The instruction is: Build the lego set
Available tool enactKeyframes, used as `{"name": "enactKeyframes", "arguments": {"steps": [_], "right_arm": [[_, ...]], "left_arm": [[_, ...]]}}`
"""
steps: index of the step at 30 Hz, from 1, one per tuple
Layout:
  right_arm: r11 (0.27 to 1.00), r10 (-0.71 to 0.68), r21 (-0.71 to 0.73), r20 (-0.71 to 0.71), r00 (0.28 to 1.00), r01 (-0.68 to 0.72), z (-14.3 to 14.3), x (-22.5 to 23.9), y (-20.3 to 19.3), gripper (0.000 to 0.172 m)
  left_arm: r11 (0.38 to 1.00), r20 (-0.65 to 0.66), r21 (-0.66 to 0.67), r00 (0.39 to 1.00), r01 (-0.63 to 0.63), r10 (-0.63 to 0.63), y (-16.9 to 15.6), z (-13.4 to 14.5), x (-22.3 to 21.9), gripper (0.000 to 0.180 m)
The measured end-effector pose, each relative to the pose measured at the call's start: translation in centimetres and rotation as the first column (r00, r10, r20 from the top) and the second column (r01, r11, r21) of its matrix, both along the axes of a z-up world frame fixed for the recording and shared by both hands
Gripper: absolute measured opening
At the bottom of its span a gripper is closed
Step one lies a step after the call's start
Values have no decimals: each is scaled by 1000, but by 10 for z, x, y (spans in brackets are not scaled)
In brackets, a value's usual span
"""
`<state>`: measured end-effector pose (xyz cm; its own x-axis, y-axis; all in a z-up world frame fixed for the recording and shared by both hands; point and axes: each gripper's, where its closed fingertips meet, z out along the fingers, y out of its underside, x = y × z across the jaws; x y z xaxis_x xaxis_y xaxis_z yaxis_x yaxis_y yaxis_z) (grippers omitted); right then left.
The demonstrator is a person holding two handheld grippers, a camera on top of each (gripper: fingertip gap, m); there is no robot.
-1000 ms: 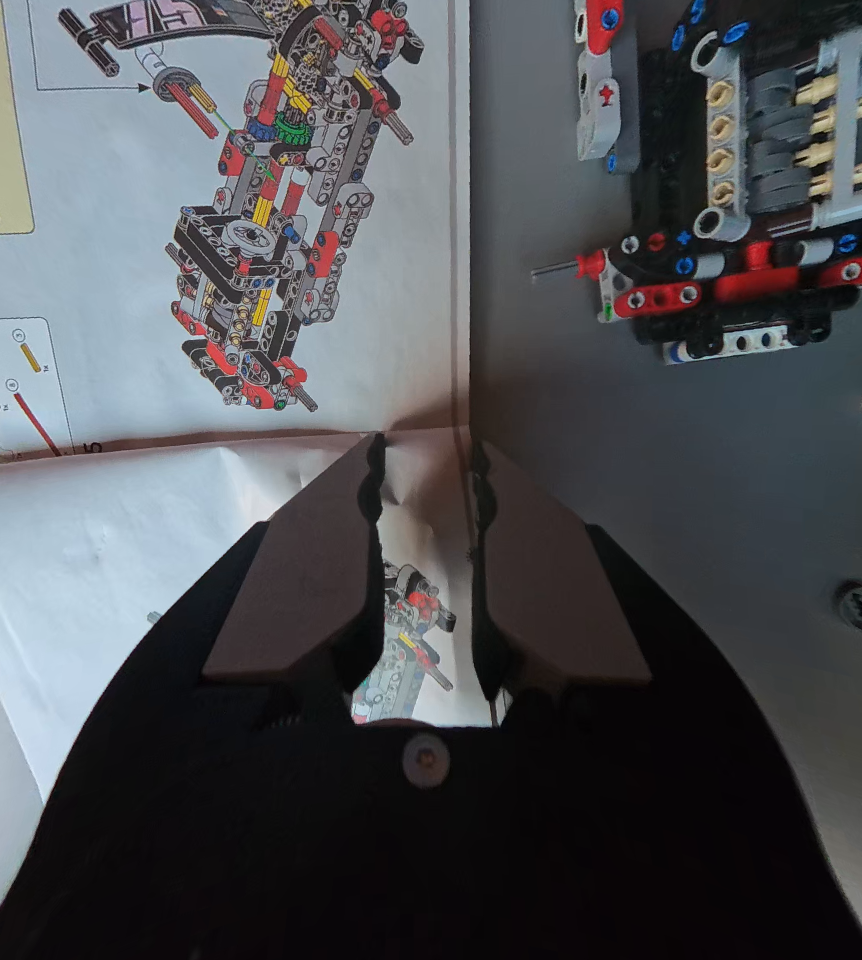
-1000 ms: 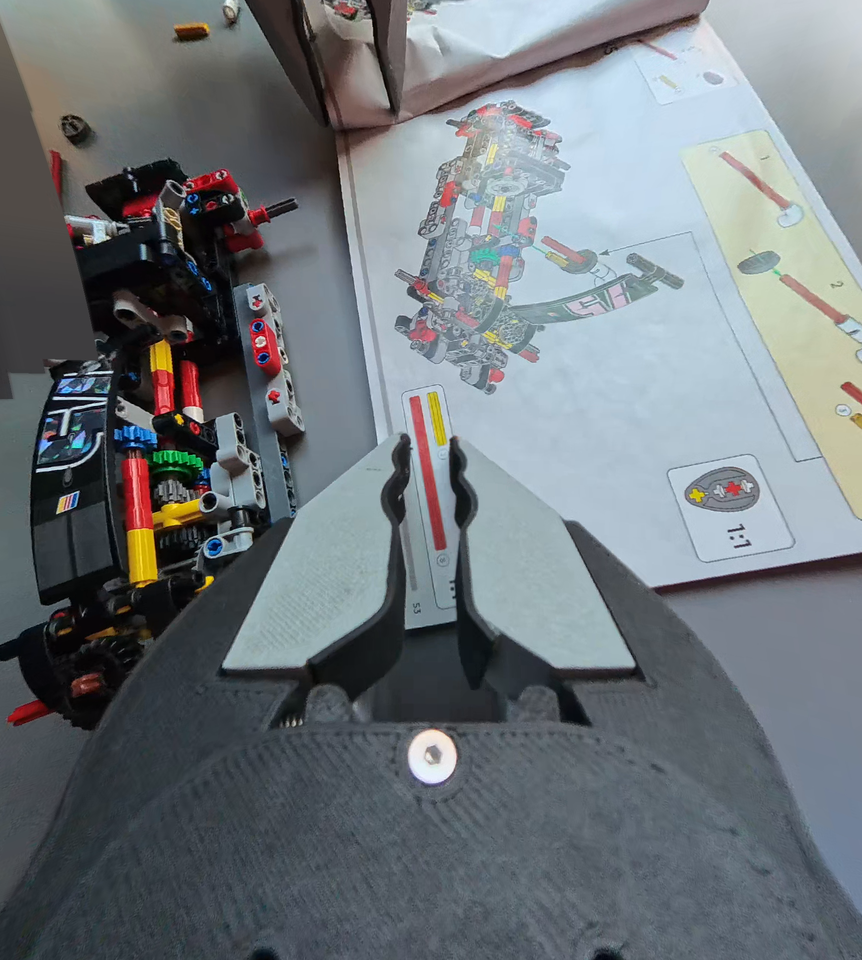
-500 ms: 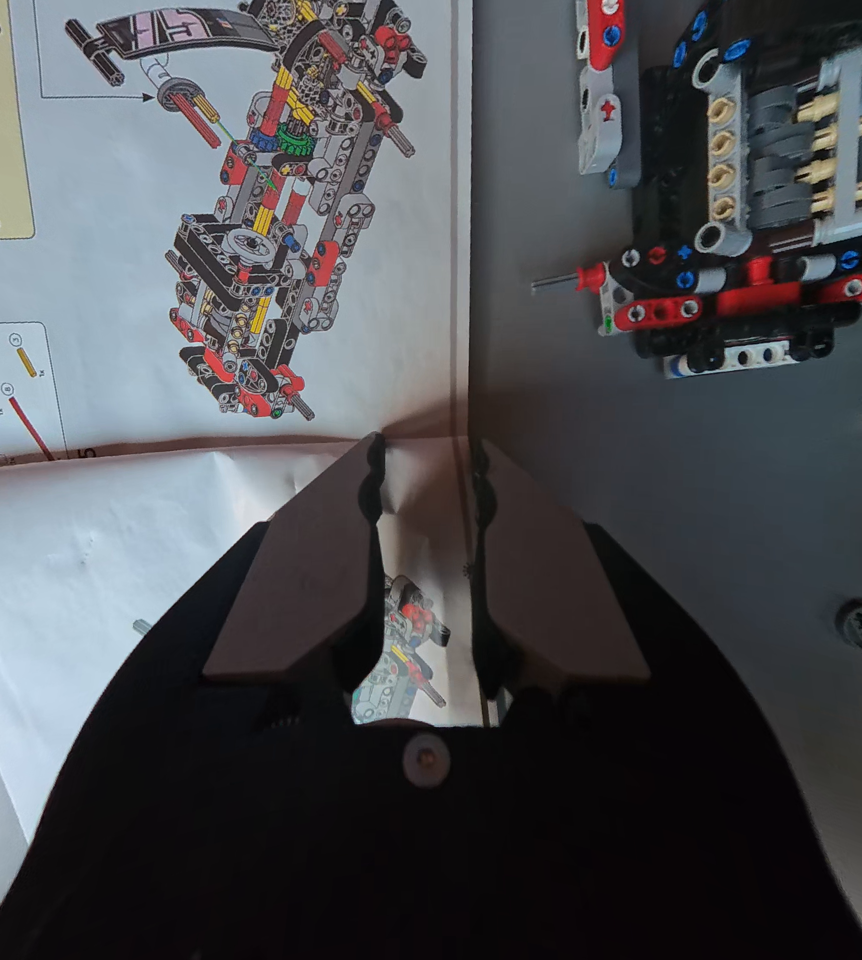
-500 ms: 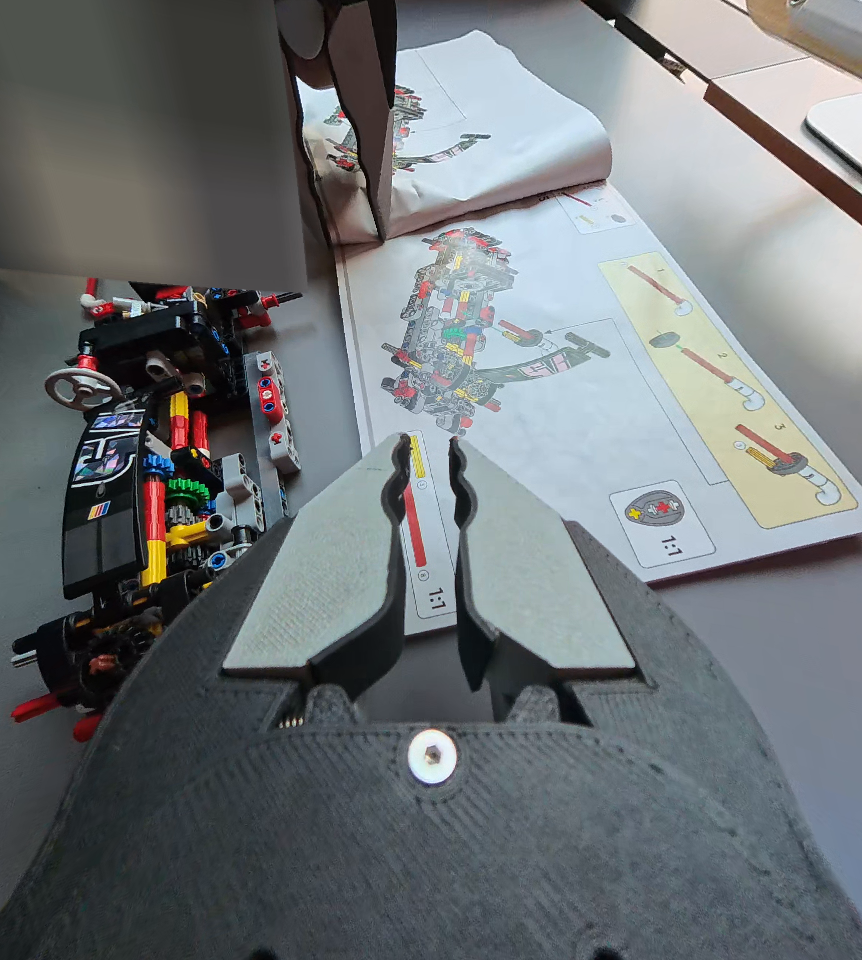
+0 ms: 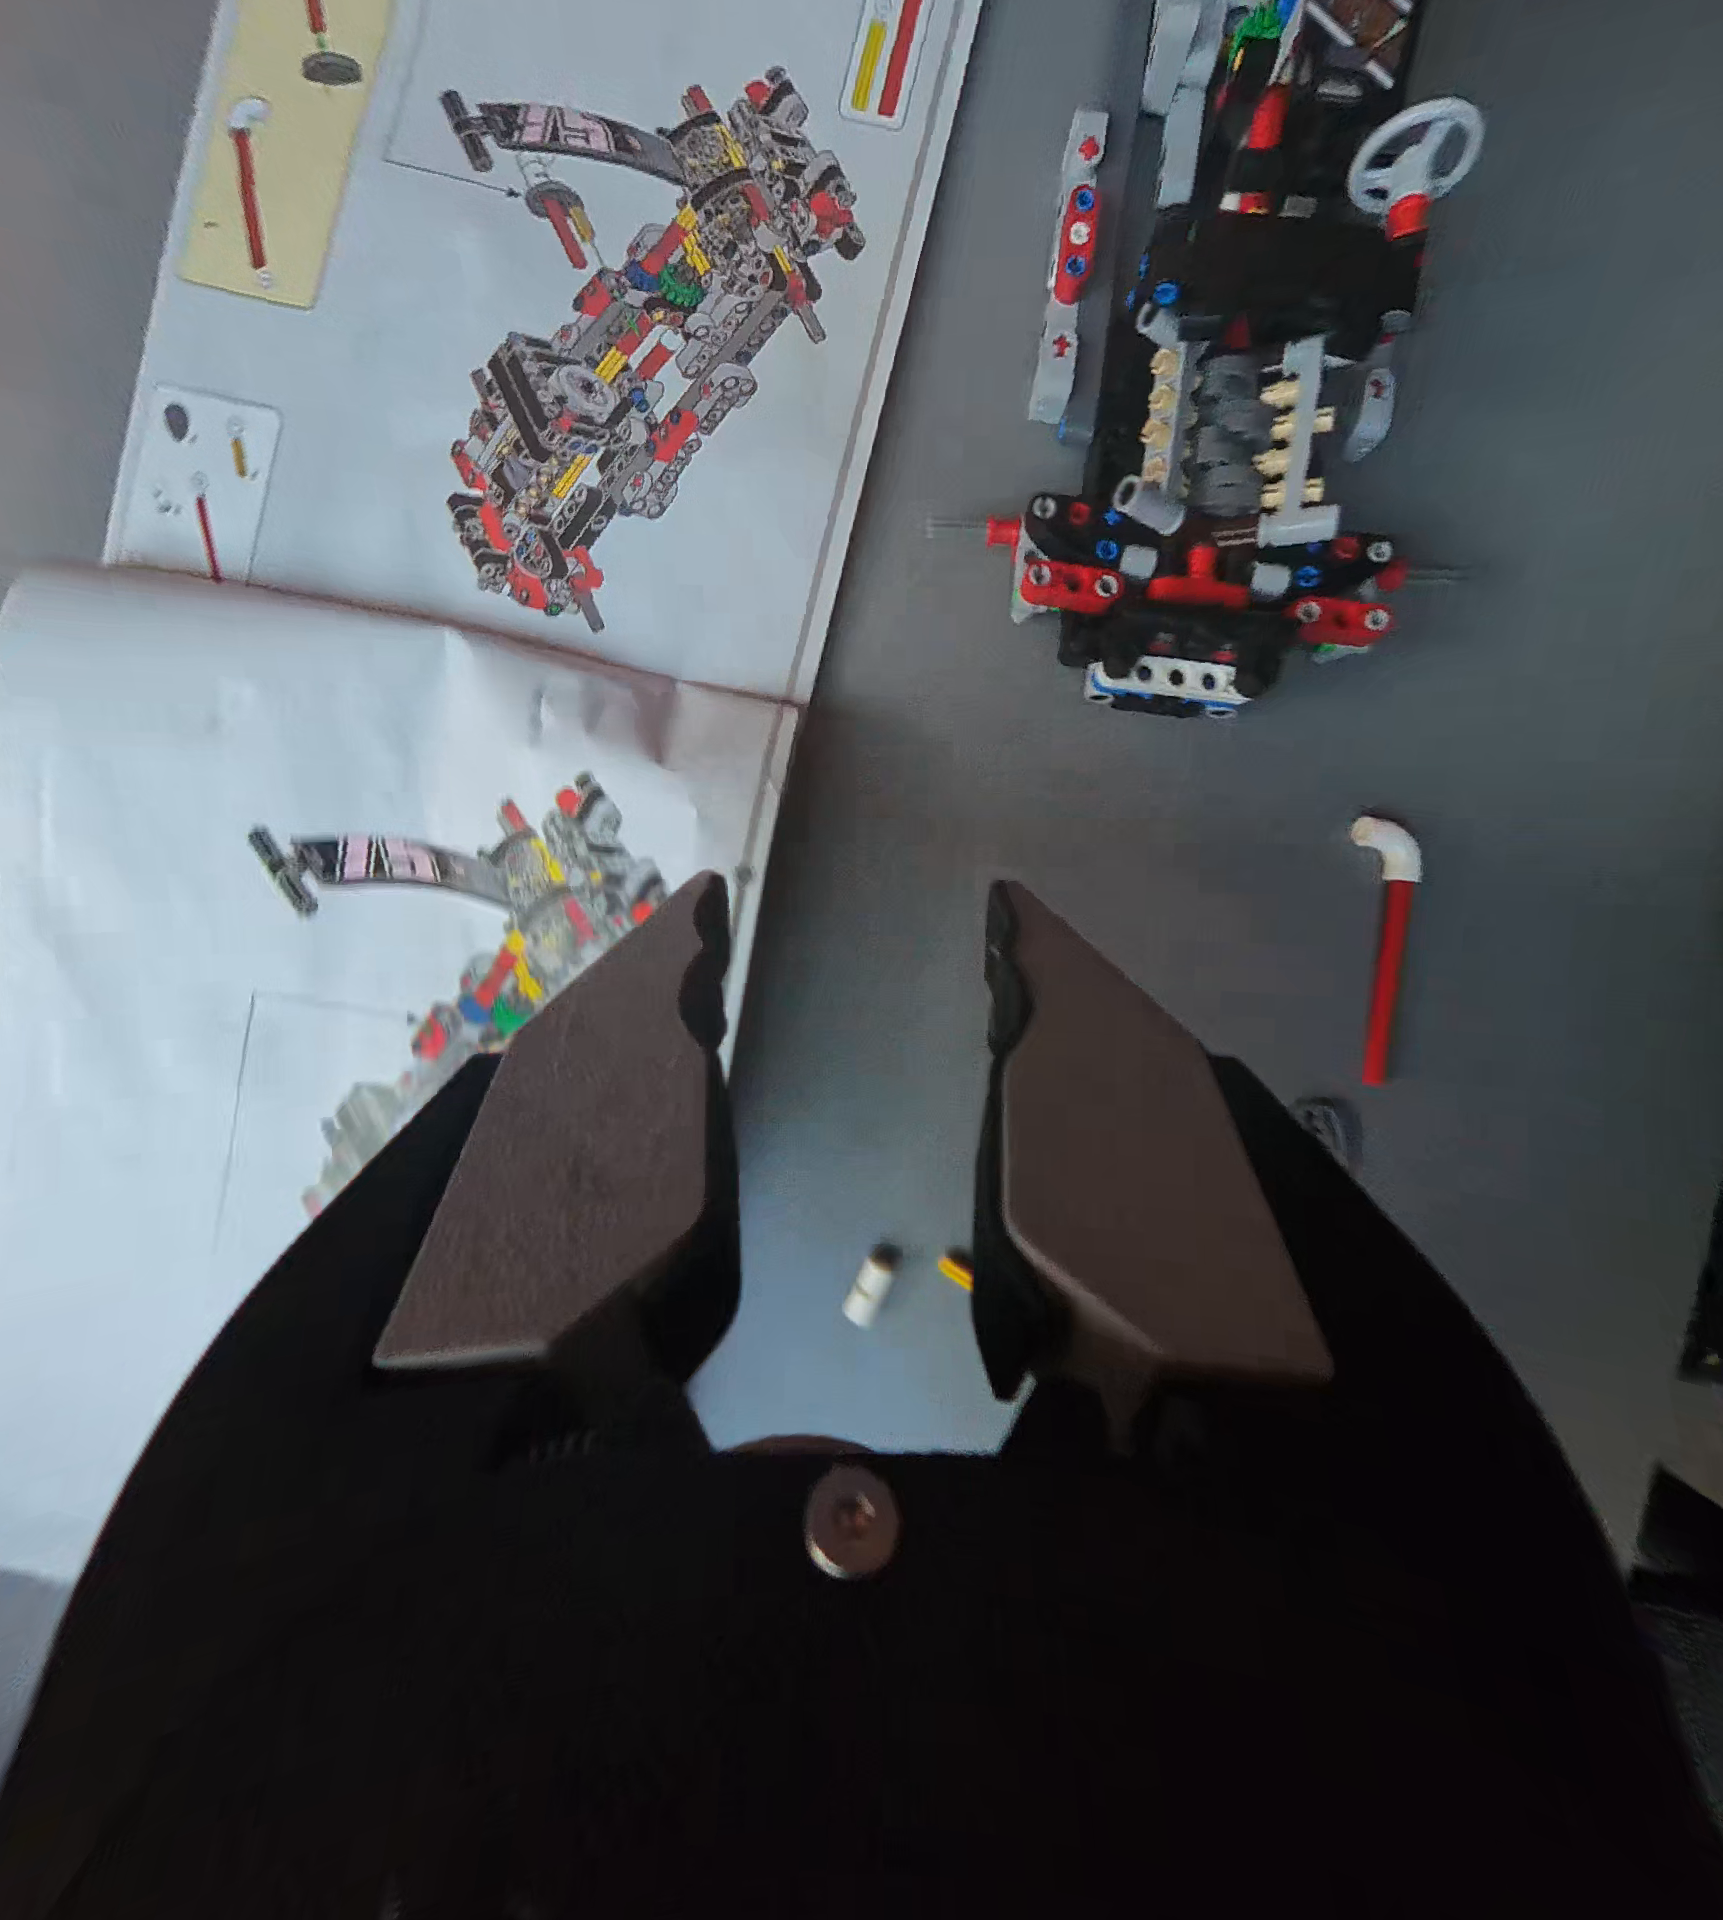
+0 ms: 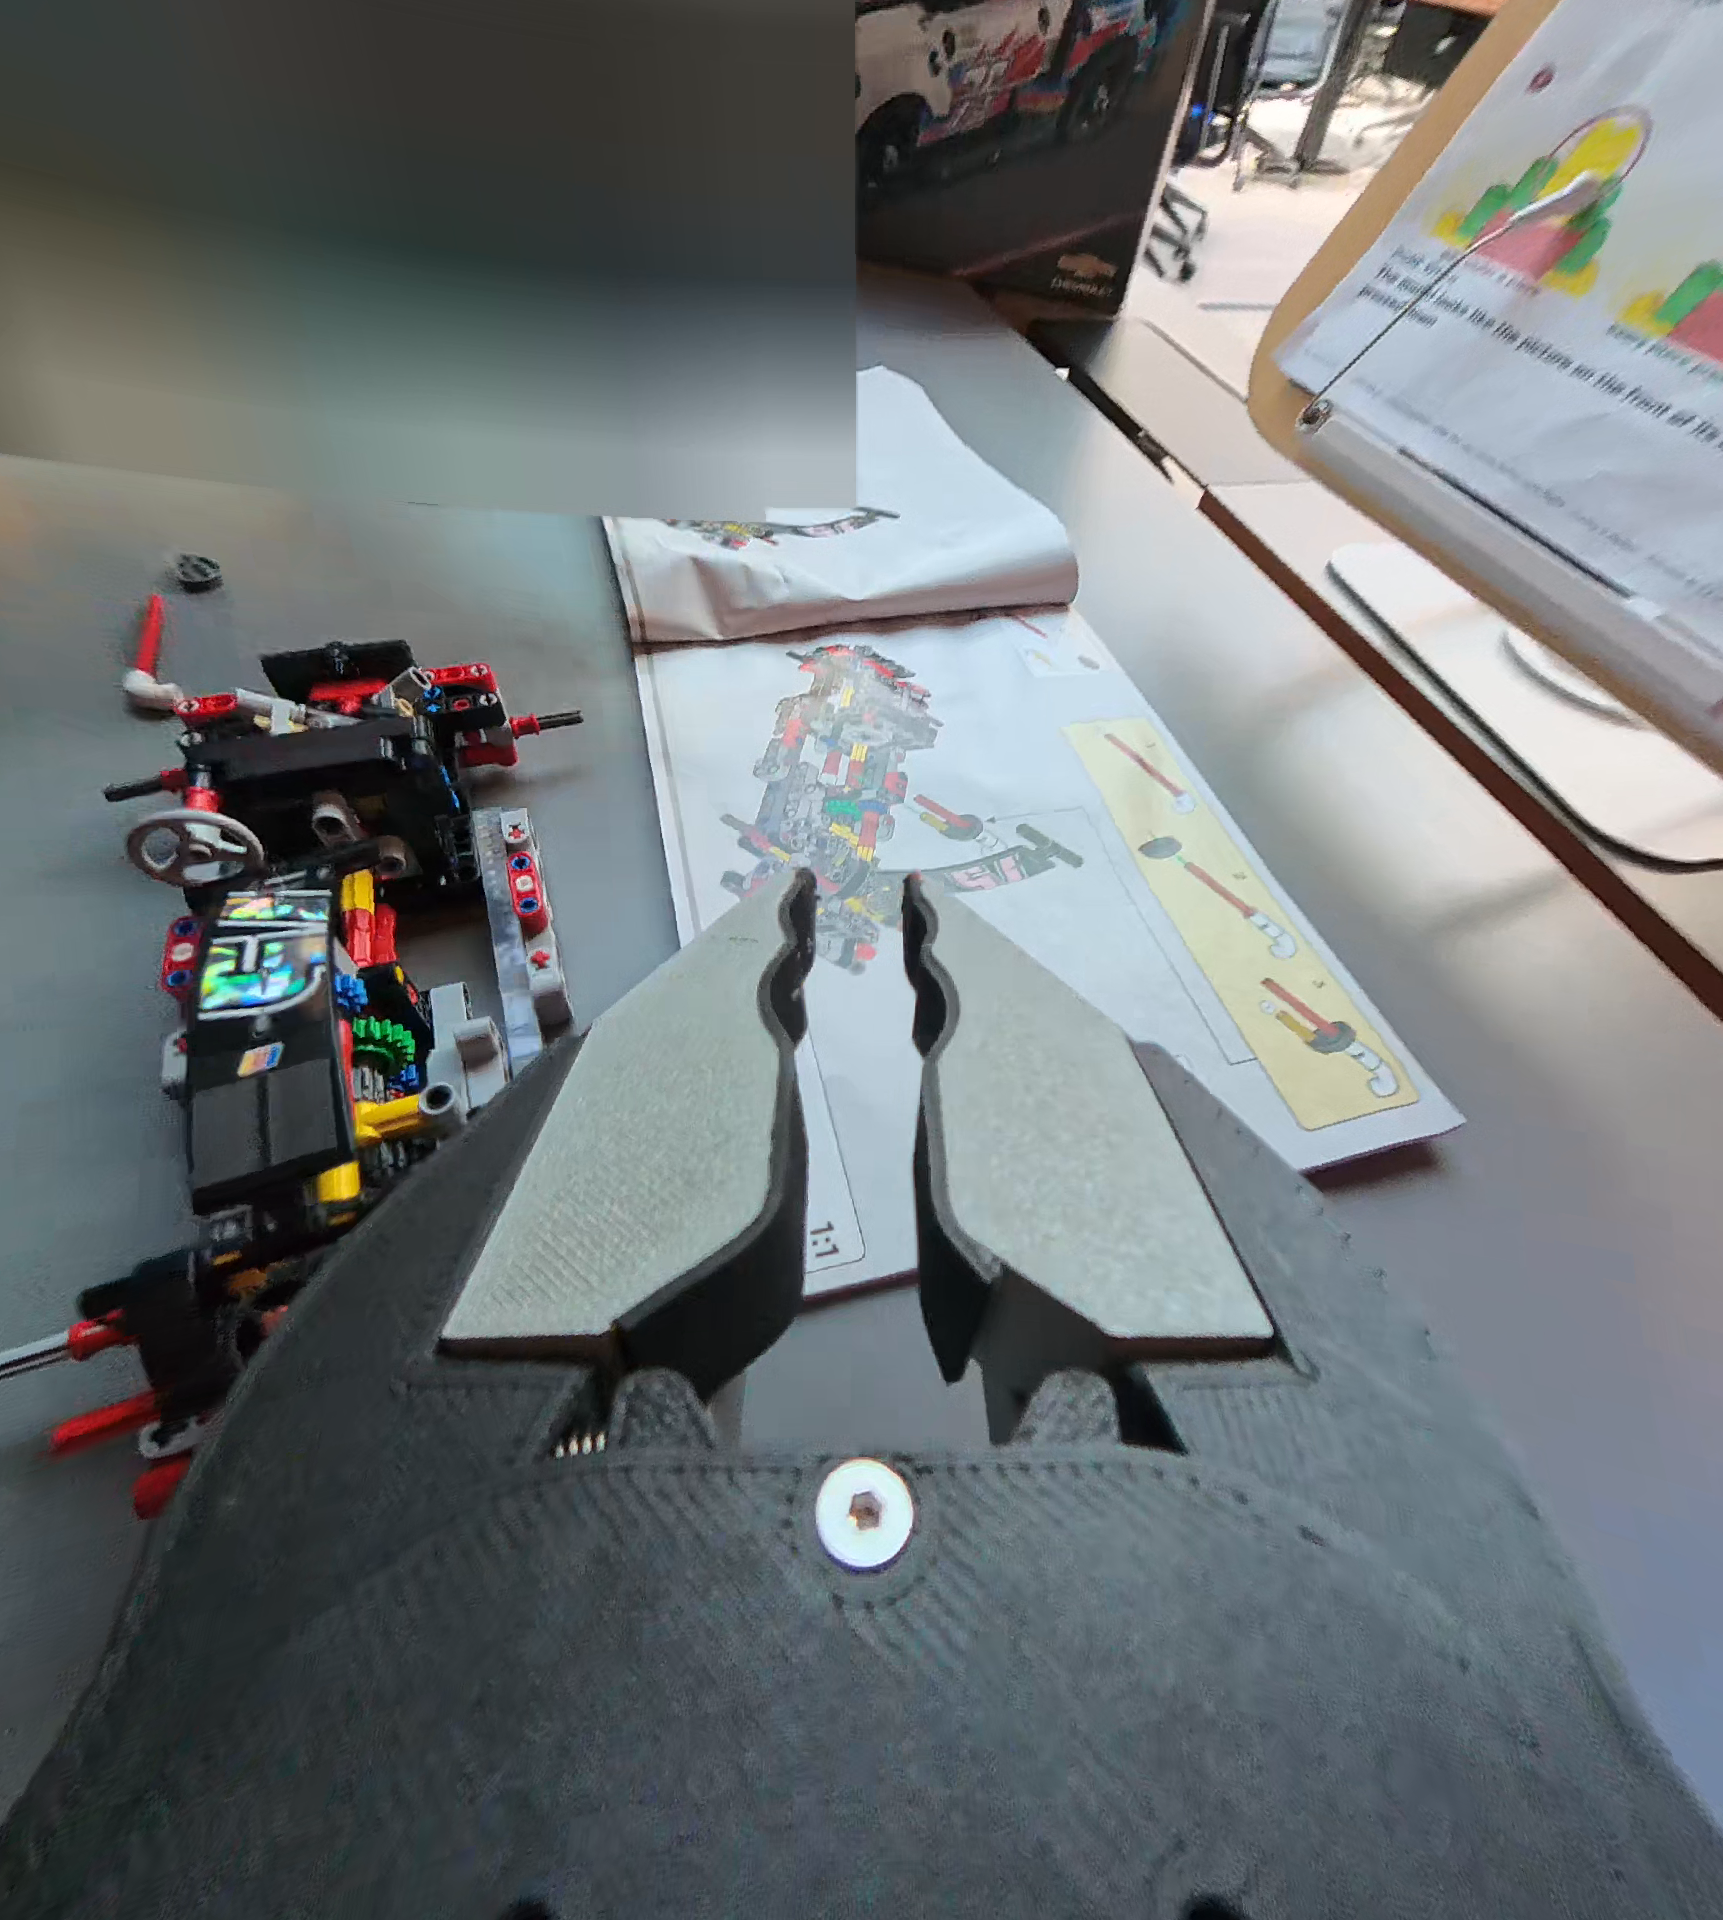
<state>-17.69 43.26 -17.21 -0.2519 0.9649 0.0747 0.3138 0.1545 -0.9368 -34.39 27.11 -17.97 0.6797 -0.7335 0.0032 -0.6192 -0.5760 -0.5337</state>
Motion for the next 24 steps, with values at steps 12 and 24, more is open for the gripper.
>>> {"name": "enactKeyframes", "arguments": {"steps": [12,24], "right_arm": [[999,46,1,-98,994,-46,60,7,-132,11],[977,198,-72,-35,980,-200,34,-14,-225,11]], "left_arm": [[986,113,-38,979,-164,168,-150,-39,40,39],[989,31,2,988,-150,150,-135,-66,38,25]]}}
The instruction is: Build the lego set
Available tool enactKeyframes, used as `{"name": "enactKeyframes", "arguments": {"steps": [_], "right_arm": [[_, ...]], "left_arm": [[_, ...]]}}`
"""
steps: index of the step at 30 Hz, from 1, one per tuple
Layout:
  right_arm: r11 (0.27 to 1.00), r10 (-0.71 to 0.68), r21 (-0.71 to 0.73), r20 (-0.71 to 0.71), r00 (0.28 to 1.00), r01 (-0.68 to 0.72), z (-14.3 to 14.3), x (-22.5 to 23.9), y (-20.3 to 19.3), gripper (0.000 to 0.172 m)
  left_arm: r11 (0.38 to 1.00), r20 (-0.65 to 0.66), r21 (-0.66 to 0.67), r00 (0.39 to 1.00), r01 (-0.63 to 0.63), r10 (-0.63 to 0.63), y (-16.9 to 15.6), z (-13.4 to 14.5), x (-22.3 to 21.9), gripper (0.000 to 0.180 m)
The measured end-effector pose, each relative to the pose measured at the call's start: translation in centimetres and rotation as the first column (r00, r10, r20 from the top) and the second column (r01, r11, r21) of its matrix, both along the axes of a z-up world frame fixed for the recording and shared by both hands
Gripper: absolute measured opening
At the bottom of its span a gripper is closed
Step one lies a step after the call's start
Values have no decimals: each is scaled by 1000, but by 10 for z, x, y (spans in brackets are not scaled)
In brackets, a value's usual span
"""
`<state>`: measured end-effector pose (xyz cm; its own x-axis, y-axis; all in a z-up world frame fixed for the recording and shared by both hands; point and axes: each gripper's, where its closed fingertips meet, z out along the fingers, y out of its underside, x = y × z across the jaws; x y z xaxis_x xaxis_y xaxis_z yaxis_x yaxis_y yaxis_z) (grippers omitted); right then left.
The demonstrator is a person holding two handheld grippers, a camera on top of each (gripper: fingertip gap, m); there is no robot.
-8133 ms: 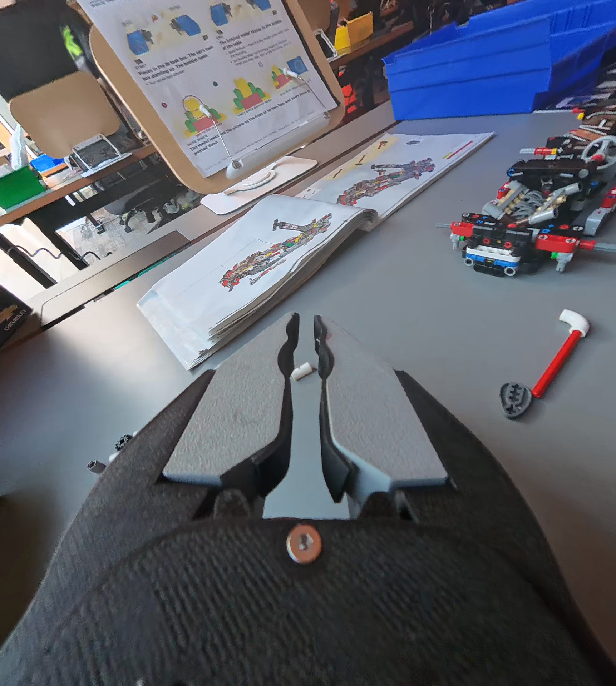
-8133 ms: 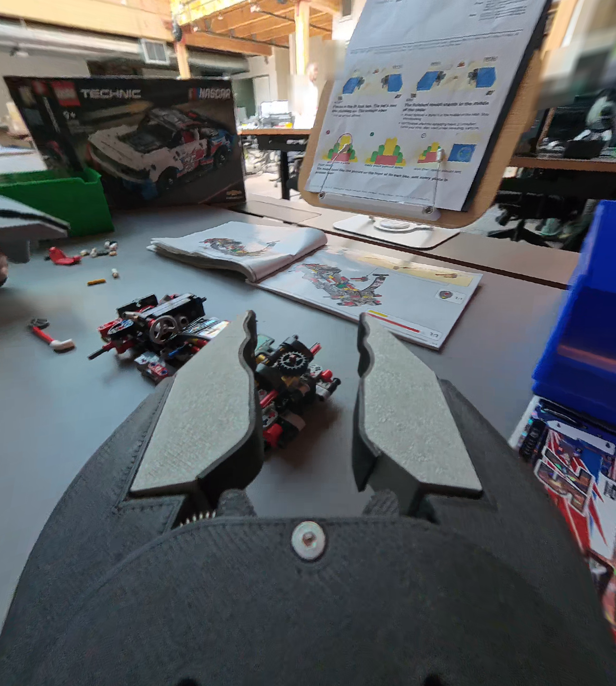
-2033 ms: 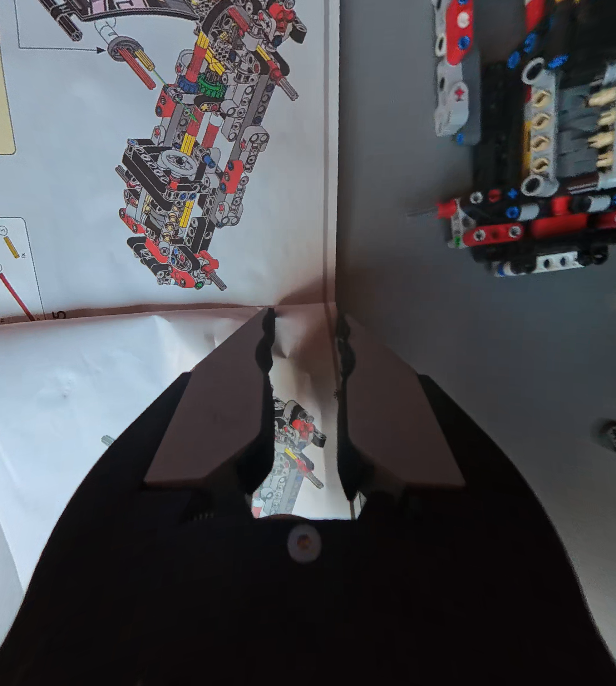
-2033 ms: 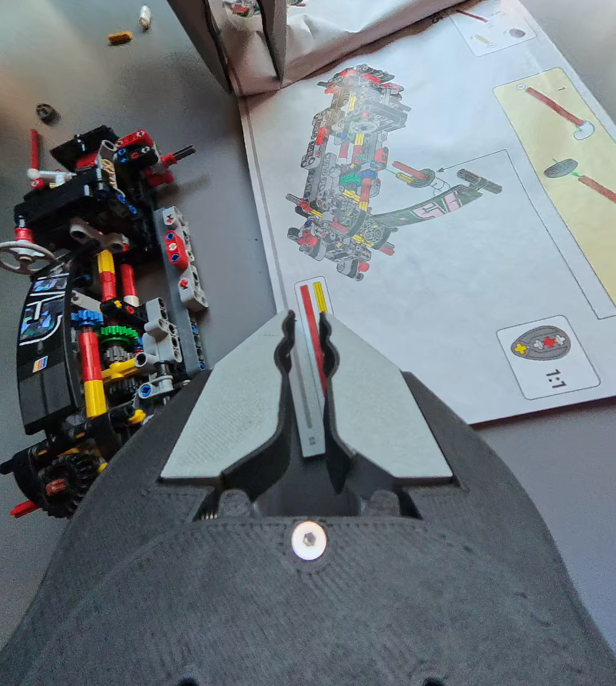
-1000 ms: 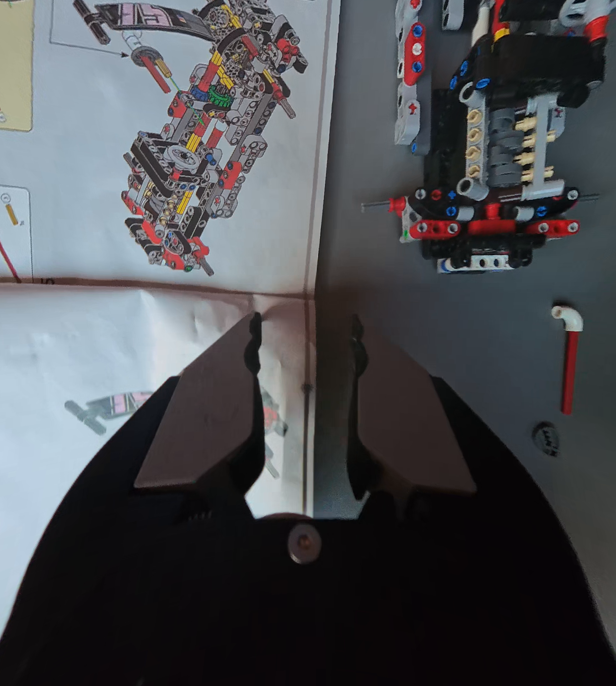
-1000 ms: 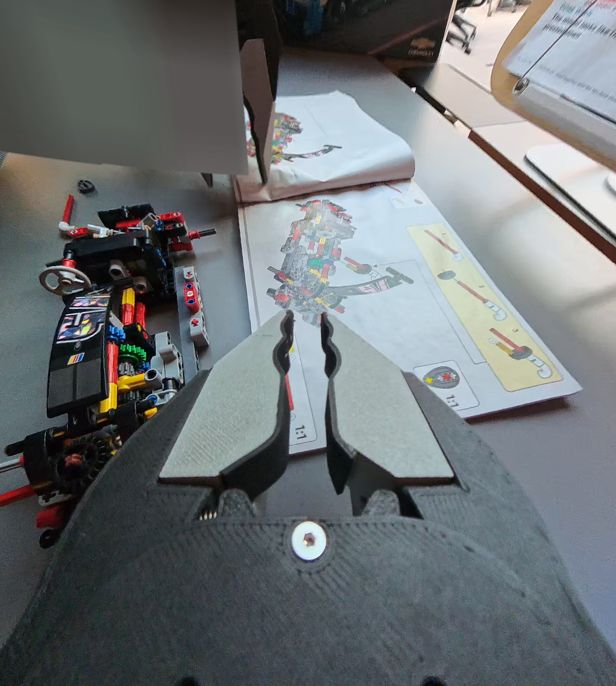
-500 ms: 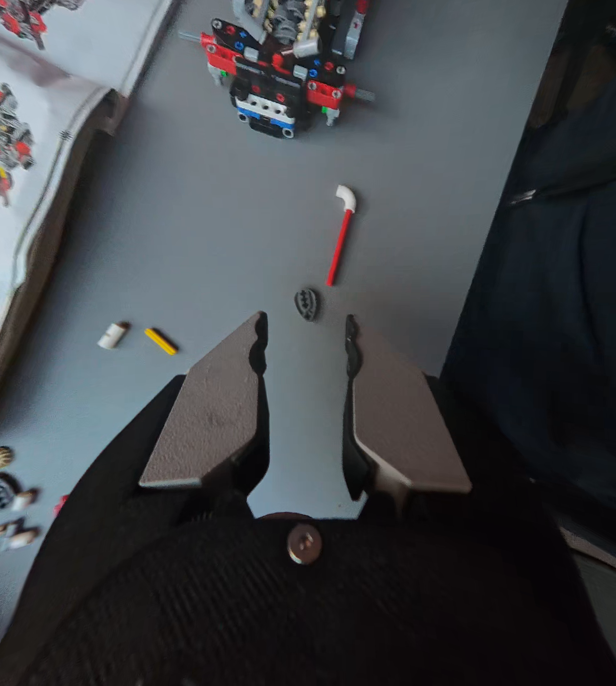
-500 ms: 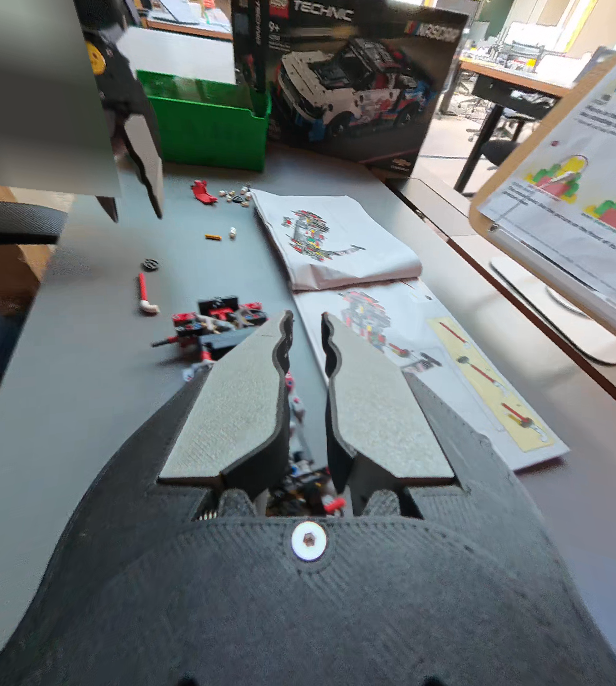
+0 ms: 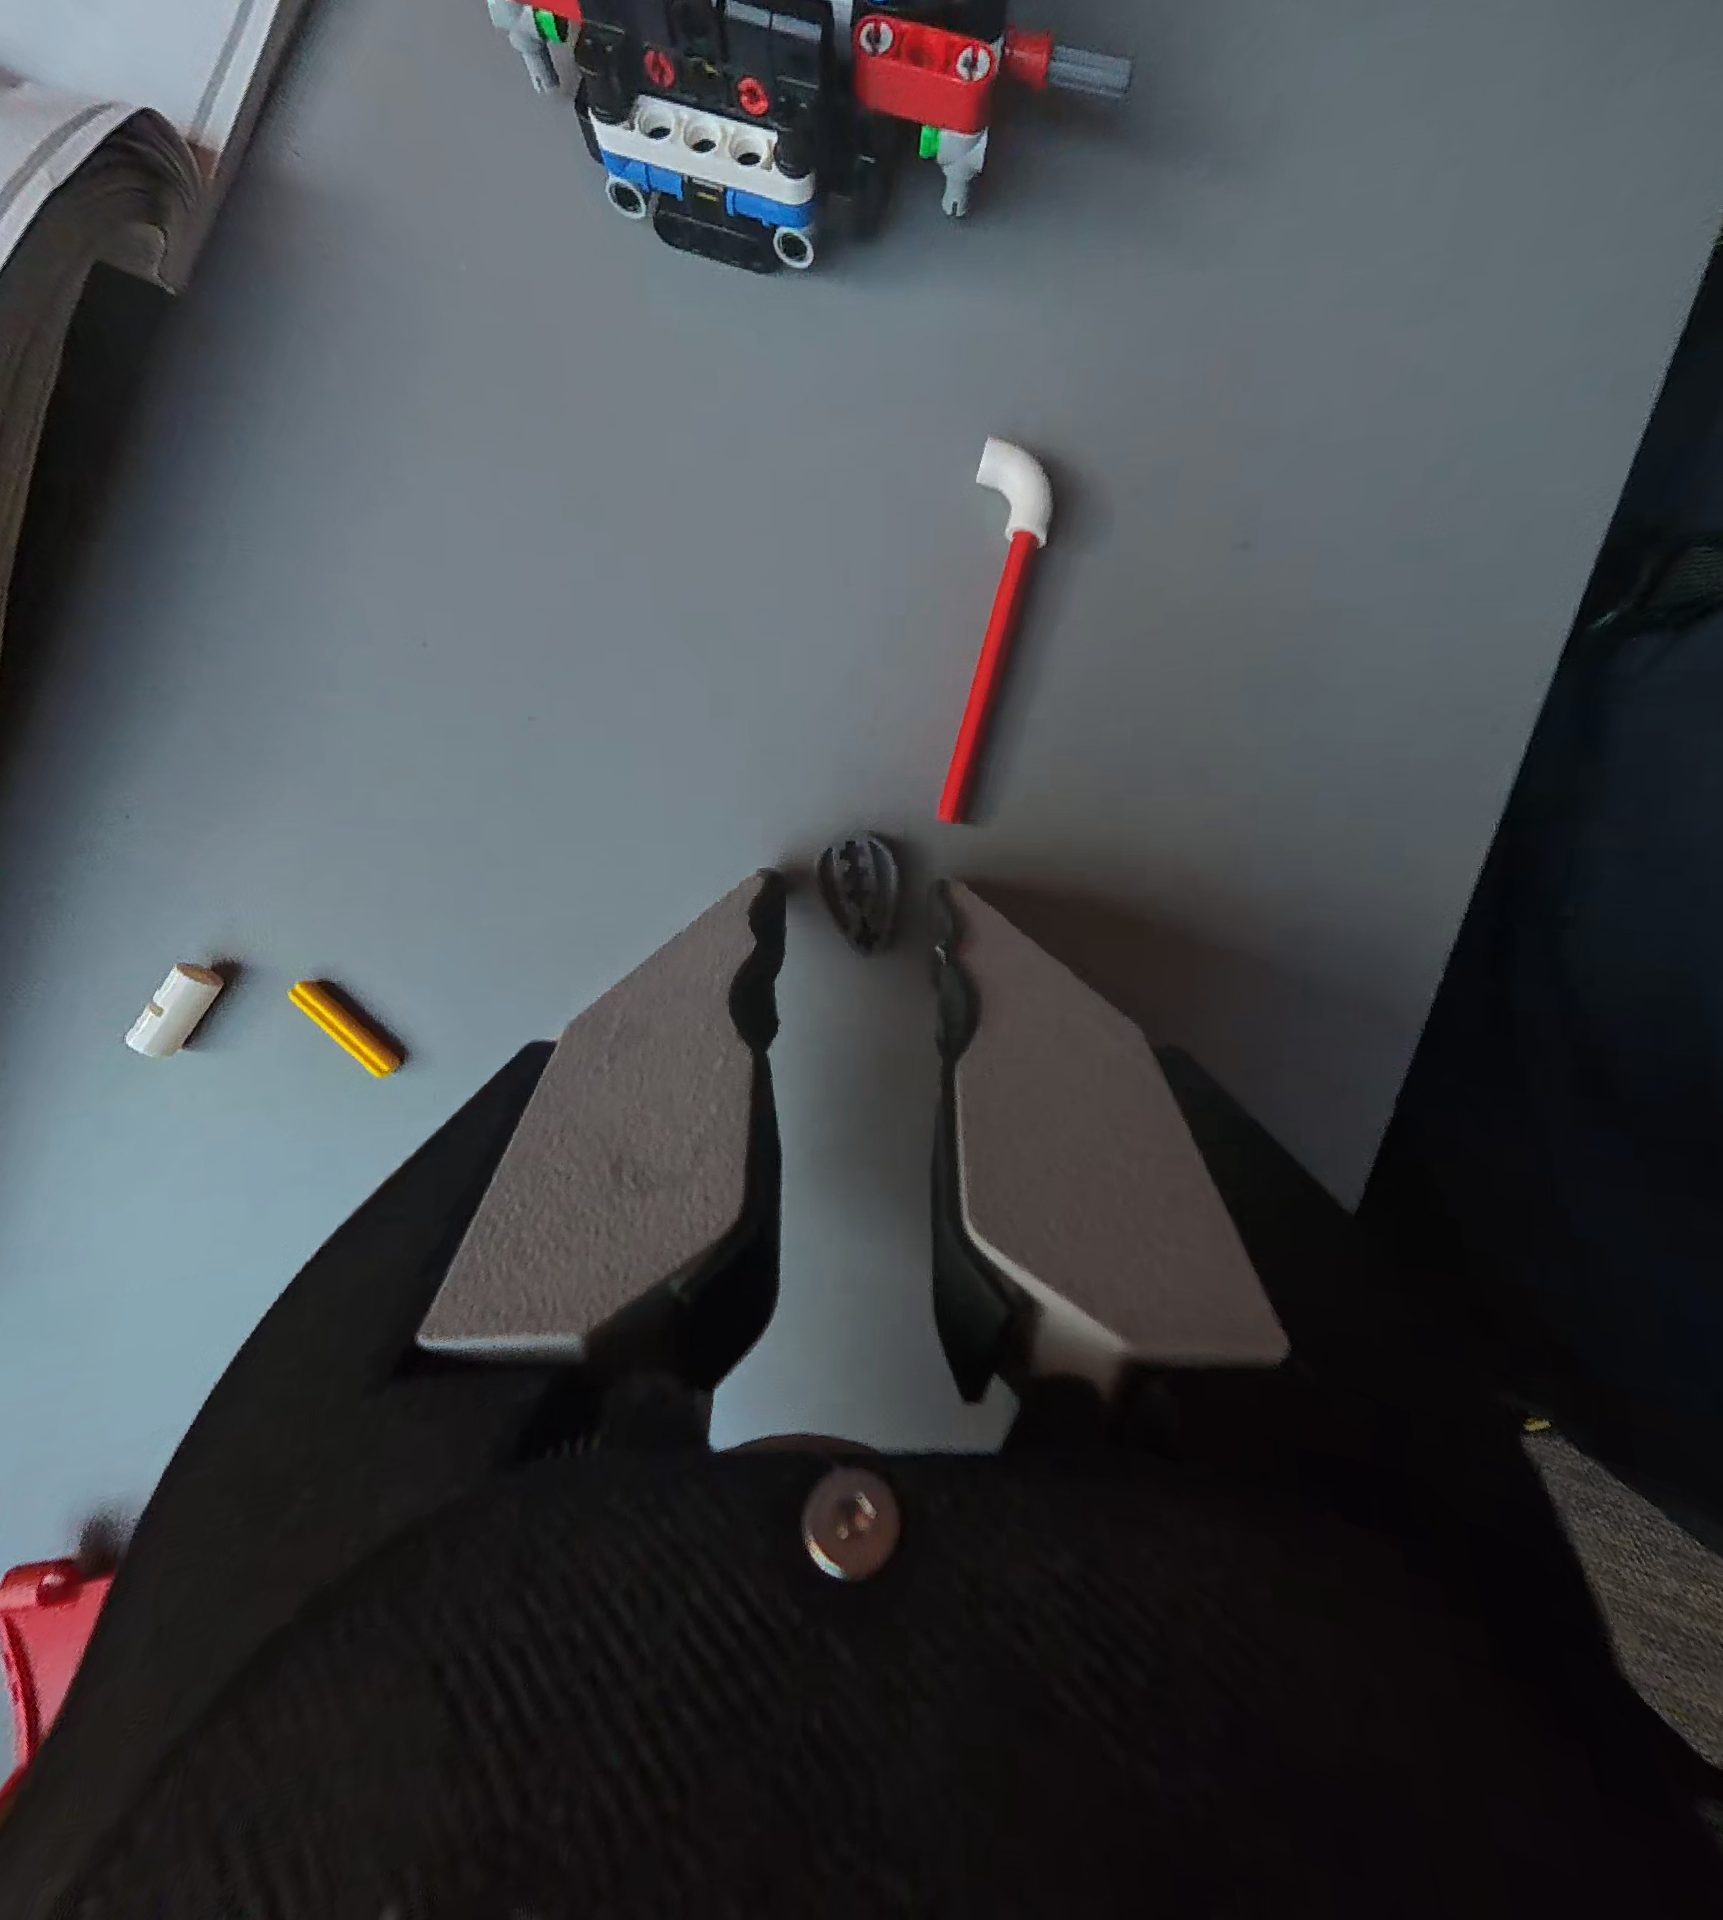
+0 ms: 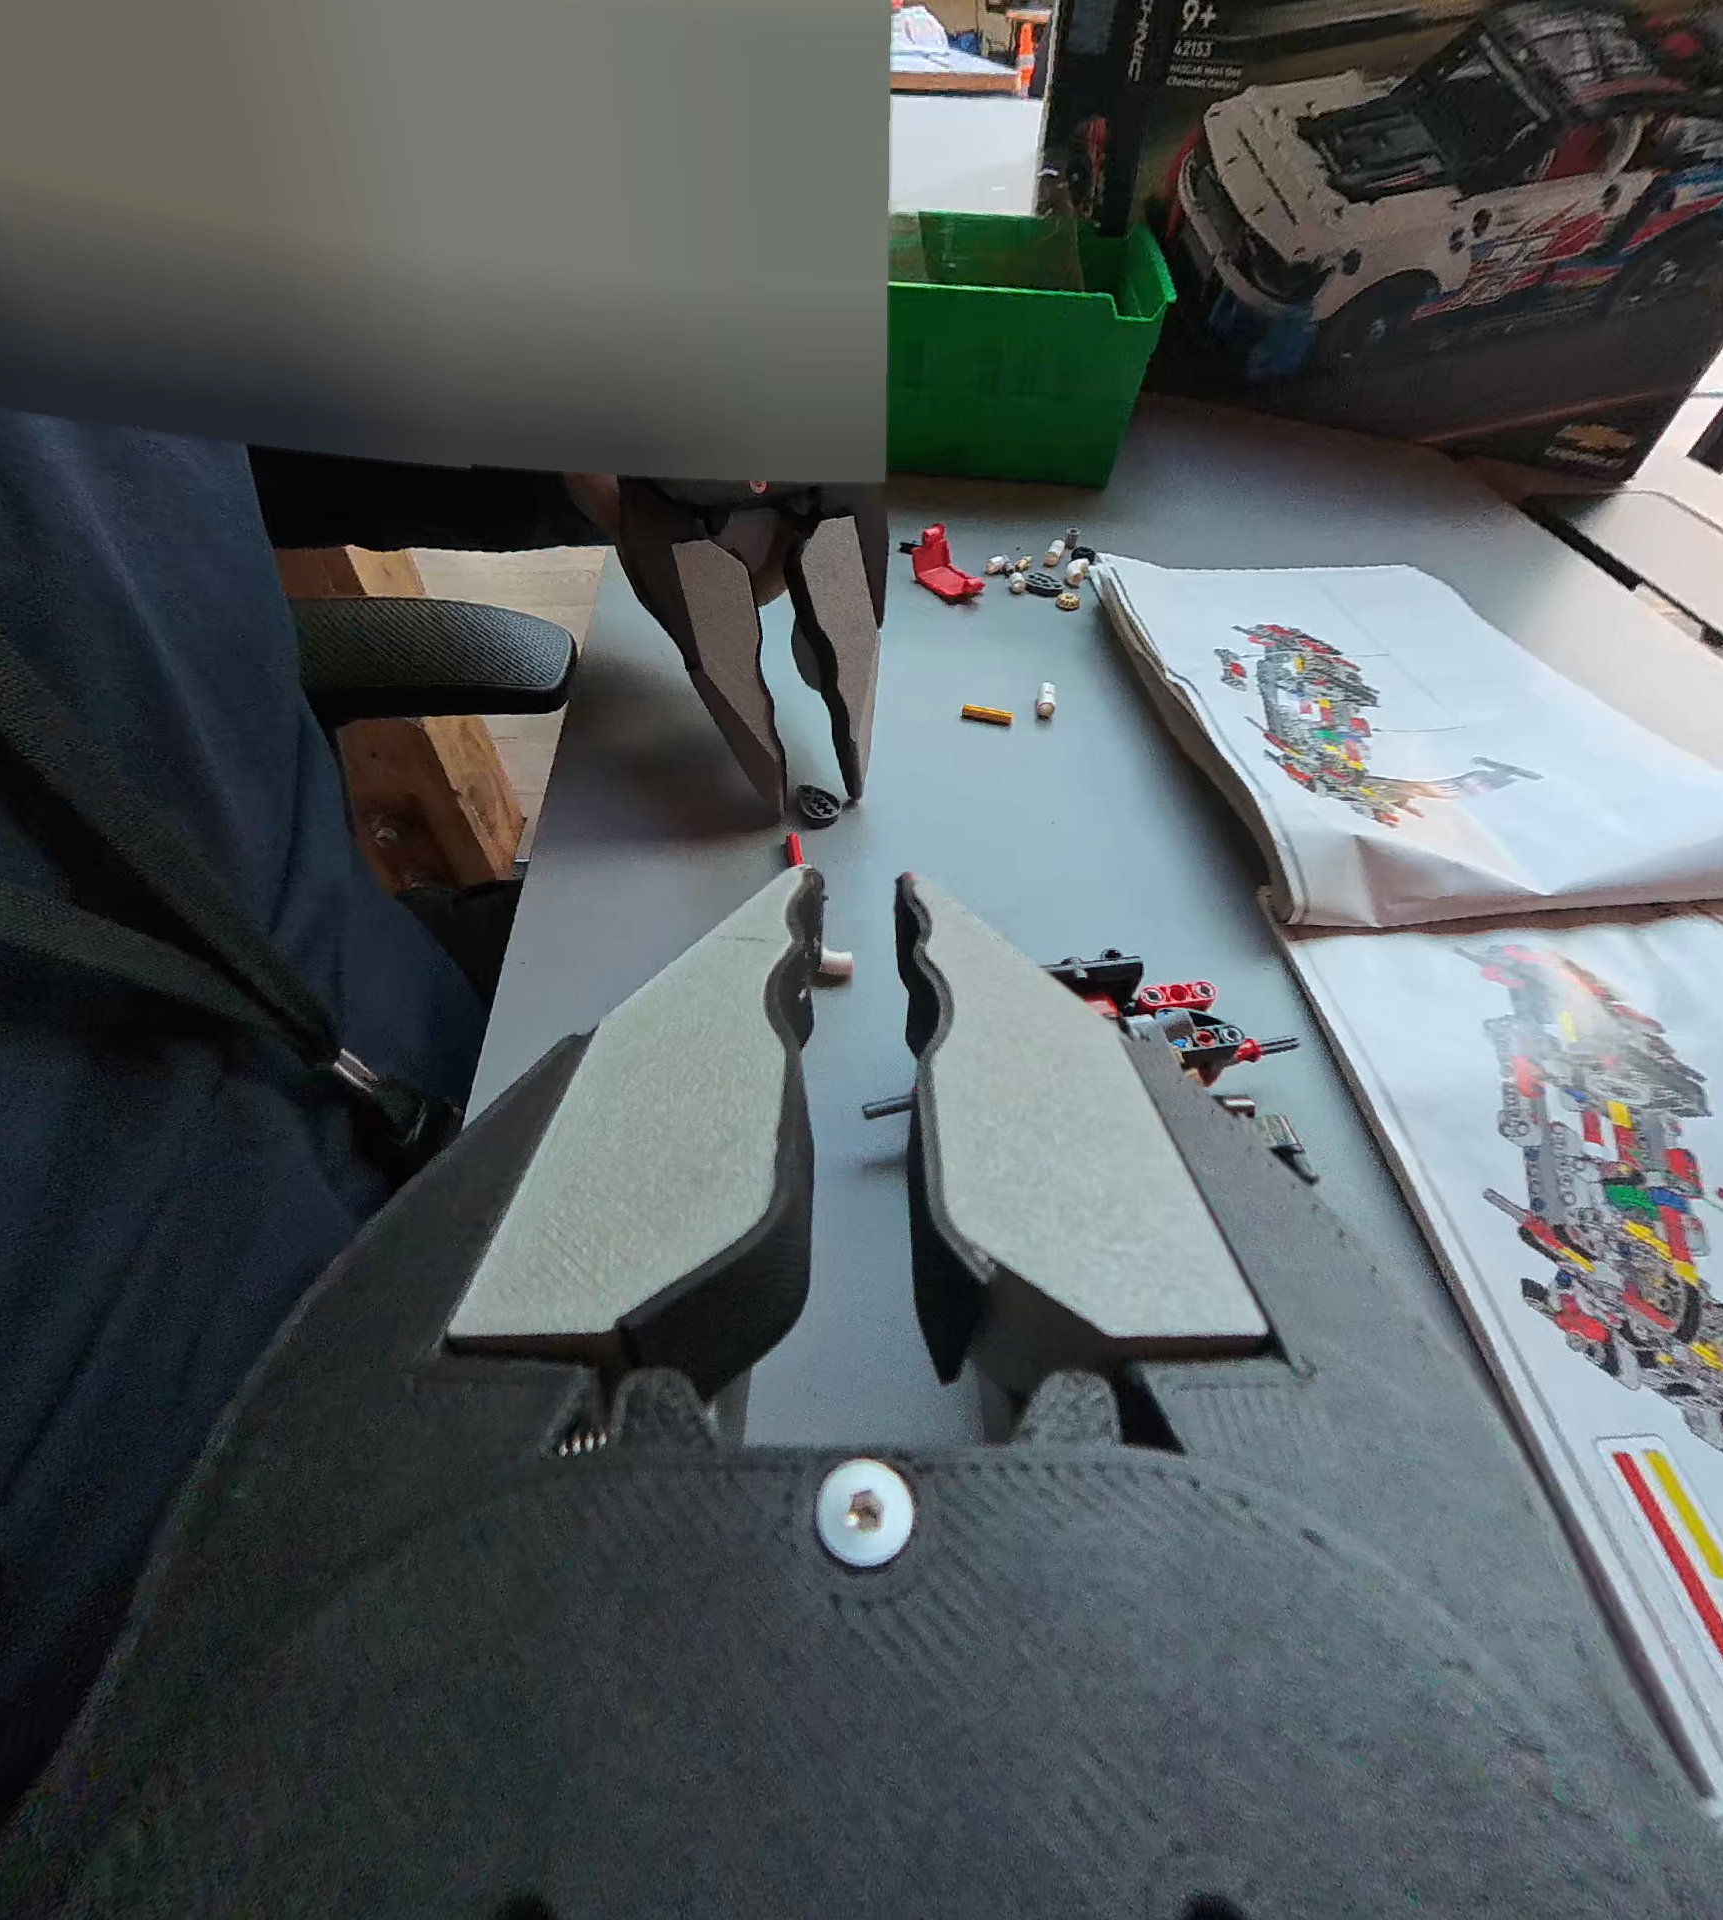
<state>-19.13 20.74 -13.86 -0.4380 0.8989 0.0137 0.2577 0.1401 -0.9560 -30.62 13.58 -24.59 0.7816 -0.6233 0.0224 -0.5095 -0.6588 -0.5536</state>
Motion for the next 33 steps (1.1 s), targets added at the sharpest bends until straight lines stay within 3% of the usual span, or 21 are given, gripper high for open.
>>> {"name": "enactKeyframes", "arguments": {"steps": [2,7,11,16,19,22,24,33], "right_arm": [[1000,15,-5,10,1000,-15,-4,-3,-3,11],[999,6,32,-14,1000,-5,-10,-5,6,10],[999,-38,-4,-103,994,38,-4,1,28,6],[991,-132,-34,-192,973,127,9,11,59,5],[984,-180,-58,-217,960,171,14,16,72,3],[978,-210,-53,-310,927,204,31,25,76,0],[975,-220,-57,-331,918,213,34,29,78,0],[977,-213,-60,-295,932,204,28,28,79,0]], "left_arm": [[1000,6,3,1000,14,-14,2,0,-1,14],[999,51,31,999,15,-16,8,0,-5,13],[980,84,201,996,0,-17,43,16,-7,13],[834,232,552,965,-24,-125,100,83,10,13],[730,392,677,884,-91,-254,121,127,19,13],[689,542,701,767,-186,-344,132,155,14,12],[701,597,678,722,-221,-350,137,156,9,12],[729,584,659,737,-185,-341,139,142,15,13]]}}
